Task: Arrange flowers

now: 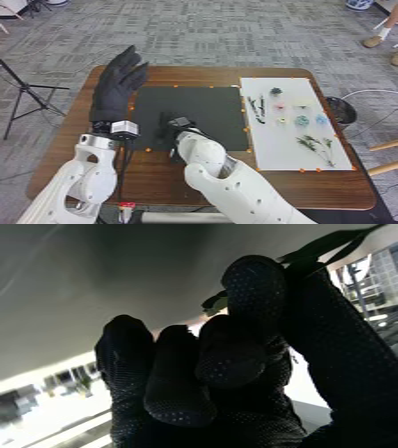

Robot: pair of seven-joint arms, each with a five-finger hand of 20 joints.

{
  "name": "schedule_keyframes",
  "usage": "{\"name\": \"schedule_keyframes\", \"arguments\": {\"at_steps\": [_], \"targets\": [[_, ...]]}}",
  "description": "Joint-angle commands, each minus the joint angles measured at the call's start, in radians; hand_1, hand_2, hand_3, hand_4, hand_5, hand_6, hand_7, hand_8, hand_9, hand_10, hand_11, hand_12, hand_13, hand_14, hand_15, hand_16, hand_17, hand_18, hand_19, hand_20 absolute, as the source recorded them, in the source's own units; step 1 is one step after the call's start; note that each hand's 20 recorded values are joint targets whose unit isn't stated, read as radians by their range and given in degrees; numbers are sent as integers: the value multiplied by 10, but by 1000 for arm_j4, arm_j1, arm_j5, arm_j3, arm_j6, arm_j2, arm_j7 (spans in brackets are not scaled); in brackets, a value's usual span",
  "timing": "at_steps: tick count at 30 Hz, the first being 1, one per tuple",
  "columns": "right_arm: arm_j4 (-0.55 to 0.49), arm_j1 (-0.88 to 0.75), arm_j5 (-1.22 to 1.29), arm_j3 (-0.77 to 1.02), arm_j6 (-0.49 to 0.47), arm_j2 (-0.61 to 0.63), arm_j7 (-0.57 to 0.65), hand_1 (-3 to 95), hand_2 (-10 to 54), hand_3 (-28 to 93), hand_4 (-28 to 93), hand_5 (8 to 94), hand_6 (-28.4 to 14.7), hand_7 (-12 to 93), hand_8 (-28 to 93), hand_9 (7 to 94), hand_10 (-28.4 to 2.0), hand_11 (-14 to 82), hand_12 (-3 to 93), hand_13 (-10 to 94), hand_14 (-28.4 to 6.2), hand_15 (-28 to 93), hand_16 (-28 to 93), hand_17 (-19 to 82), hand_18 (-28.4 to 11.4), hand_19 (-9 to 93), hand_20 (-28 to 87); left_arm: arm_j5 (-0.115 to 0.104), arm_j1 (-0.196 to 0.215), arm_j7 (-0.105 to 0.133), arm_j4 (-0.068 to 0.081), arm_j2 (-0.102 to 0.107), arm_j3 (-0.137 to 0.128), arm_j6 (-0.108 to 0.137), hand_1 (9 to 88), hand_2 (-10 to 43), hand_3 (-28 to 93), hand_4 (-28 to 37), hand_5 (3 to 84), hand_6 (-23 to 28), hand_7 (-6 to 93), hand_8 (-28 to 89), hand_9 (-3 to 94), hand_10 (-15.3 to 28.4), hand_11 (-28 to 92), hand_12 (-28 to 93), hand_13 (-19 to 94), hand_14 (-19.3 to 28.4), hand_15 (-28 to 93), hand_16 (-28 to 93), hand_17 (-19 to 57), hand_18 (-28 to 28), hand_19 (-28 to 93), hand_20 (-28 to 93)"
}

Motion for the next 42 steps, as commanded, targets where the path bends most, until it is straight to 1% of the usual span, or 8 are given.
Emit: {"name": "schedule_keyframes", "arguments": {"at_steps": [1, 5, 13, 20, 23, 24, 29, 42], "targets": [[52, 40, 8, 20, 45, -98, 24, 411, -95, 832, -150, 835, -7, 480, 286, 864, -97, 628, 475, 777, -111, 873, 461, 477, -228, 932, 727, 29, -42, 13, 3, -45, 26, -11, 242, -46, 670, -283, 262, 19, 204, -108, 242, 111, 142, 173, 211, 140, 179, 53, -121, 204, 431, 64], [64, 35, 8, 29, 52, -109, 31, 413, -95, 831, -152, 837, -7, 474, 286, 866, -96, 624, 476, 778, -112, 872, 463, 479, -229, 932, 728, 28, -68, 19, 17, -57, 47, -21, 242, -44, 667, -282, 262, 19, 203, -107, 243, 111, 143, 173, 211, 141, 178, 54, -121, 204, 430, 63], [55, -16, -7, 24, 59, -114, 32, 415, -95, 828, -153, 840, -6, 466, 289, 868, -95, 618, 478, 781, -111, 868, 467, 481, -228, 932, 727, 27, -52, 38, 7, -73, 47, -14, 242, -44, 667, -282, 263, 18, 202, -107, 243, 110, 142, 173, 212, 140, 177, 54, -120, 203, 429, 64], [69, -56, -12, 39, 41, -137, 54, 424, -95, 820, -171, 838, -7, 457, 288, 866, -94, 611, 479, 779, -110, 865, 471, 479, -230, 932, 726, 26, -67, 45, 16, -100, 56, -22, 242, -44, 667, -282, 263, 18, 202, -107, 245, 110, 140, 172, 213, 141, 176, 54, -120, 203, 428, 64], [87, -68, -28, 45, 32, -152, 45, 427, -95, 818, -177, 838, -7, 455, 288, 865, -95, 609, 479, 779, -111, 864, 471, 480, -229, 932, 725, 25, -71, 54, 17, -106, 67, -11, 243, -44, 667, -282, 263, 17, 203, -107, 244, 110, 140, 172, 213, 141, 175, 55, -121, 204, 428, 65], [91, -72, -30, 58, 18, -157, 35, 428, -95, 818, -180, 838, -7, 453, 287, 865, -95, 607, 479, 778, -111, 863, 472, 479, -228, 932, 725, 24, -81, 57, 23, -108, 77, -2, 243, -44, 667, -282, 262, 17, 203, -107, 244, 110, 140, 172, 213, 141, 176, 55, -121, 204, 428, 65], [87, -77, -27, 38, 32, -154, 45, 432, -95, 816, -187, 840, -6, 444, 285, 865, -94, 601, 476, 776, -110, 860, 472, 478, -227, 932, 721, 27, -58, 57, 12, -117, 61, -14, 242, -45, 668, -282, 262, 17, 204, -107, 244, 110, 140, 173, 213, 140, 175, 55, -120, 203, 427, 65], [70, -68, -3, 15, 5, -129, 67, 403, -95, 812, -219, 855, 15, 407, 240, 877, -77, 559, 458, 774, -100, 841, 467, 479, -217, 932, 698, 30, -49, 56, 12, -125, 48, -47, 242, -46, 668, -283, 263, 17, 201, -105, 244, 111, 139, 173, 212, 141, 175, 56, -120, 204, 427, 66]]}}
